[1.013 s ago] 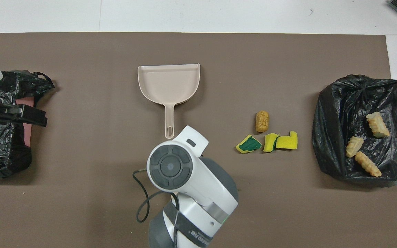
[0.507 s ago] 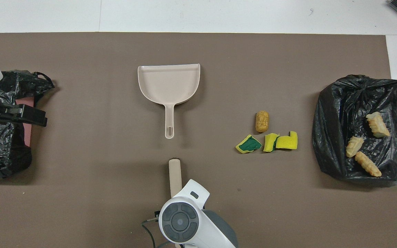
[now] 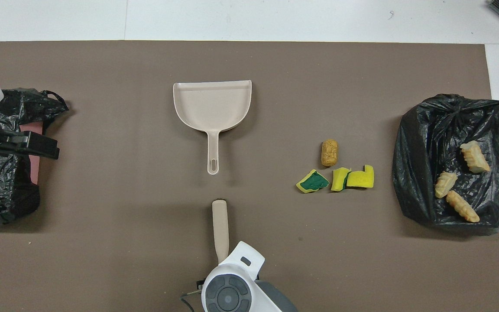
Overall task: Sweep and dump trash in bin
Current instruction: 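Grasp the beige brush handle with the right gripper, then grasp the dustpan with the left gripper while the right gripper carries the brush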
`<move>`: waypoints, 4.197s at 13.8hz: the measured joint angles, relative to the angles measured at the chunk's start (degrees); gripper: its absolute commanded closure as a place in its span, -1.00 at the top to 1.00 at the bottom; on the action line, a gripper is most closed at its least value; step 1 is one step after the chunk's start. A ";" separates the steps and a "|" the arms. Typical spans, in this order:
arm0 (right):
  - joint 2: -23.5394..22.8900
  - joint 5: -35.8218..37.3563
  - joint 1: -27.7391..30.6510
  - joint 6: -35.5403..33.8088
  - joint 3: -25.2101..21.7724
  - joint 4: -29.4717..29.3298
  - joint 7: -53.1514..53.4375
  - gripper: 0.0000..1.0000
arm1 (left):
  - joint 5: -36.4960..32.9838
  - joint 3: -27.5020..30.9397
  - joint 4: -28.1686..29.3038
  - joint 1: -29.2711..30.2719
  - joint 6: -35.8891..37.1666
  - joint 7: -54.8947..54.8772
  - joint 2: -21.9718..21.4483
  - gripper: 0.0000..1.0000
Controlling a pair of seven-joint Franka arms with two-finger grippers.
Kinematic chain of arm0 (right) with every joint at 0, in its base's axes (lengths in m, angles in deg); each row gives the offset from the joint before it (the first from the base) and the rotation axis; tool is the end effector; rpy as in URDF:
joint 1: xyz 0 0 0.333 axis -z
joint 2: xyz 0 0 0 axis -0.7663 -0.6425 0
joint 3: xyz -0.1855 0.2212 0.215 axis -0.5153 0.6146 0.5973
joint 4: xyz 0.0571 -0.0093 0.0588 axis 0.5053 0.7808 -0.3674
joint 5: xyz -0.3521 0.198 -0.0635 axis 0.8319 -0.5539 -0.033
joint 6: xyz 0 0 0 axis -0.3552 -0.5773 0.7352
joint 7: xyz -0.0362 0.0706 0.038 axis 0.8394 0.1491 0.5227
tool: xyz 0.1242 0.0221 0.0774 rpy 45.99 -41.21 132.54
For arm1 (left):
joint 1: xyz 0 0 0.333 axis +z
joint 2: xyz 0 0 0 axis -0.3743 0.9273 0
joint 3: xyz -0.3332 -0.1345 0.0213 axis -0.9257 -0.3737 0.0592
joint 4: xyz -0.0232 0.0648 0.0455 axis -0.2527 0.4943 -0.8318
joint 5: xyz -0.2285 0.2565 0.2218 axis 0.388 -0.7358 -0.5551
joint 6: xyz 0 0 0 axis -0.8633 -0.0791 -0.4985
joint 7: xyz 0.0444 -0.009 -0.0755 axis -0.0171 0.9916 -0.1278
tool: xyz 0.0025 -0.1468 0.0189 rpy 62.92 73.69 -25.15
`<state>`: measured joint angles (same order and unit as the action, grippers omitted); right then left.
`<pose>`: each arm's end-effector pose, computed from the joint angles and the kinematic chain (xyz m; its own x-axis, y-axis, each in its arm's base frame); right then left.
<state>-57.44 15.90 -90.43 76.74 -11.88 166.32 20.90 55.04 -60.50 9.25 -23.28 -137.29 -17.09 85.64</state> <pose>0.2964 0.4528 0.3267 0.9802 0.1459 -0.1340 0.1366 -0.9877 -0.0763 0.5575 -0.0564 0.6139 0.9918 -0.1202 -0.0442 -0.1192 -0.9925 0.0255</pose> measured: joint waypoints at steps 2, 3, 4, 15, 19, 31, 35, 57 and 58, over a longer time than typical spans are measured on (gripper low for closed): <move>0.07 -0.26 -0.44 0.00 0.00 0.21 0.21 -1.00 | 0.00 -0.10 0.00 0.00 0.00 0.00 0.00 1.00; 0.07 -0.28 -0.48 0.00 -0.01 0.22 1.10 -1.00 | 0.00 -0.19 -0.01 0.00 -0.01 -0.02 0.00 1.00; 0.06 -0.28 -0.46 0.02 -0.05 0.13 2.20 -1.00 | 0.00 -0.26 -0.02 0.00 -0.09 -0.06 0.00 1.00; 12.30 7.61 16.68 -15.07 -1.06 -1.62 -0.86 -1.00 | 0.11 -1.58 3.21 -7.59 -16.07 2.02 8.27 1.00; 12.14 16.27 25.38 -17.82 -1.19 -0.76 -5.08 -1.00 | 0.09 -1.72 3.29 -14.66 -24.20 11.41 14.39 1.00; 5.55 29.38 42.17 -20.44 -0.43 0.98 -31.74 -1.00 | -0.02 -1.69 7.47 -25.31 -36.55 24.65 22.74 0.29; 5.48 22.23 39.77 -20.44 -0.19 0.96 -32.29 -1.00 | -0.03 -1.59 7.50 -25.36 -36.67 25.42 22.82 -1.00; 8.21 13.36 35.82 -25.09 -0.18 2.22 -28.19 -1.00 | -0.31 0.04 8.92 -5.67 -17.84 -40.56 9.55 -1.00; 7.94 11.08 35.61 -24.46 -0.19 2.21 -28.11 -1.00 | -0.34 0.07 9.41 -4.40 -17.65 -47.91 9.36 -1.00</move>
<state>-49.50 26.99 -54.83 52.28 -12.07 168.54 -7.21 54.70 -60.43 18.67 -27.68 -154.94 -65.00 95.00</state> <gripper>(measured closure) 0.740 0.678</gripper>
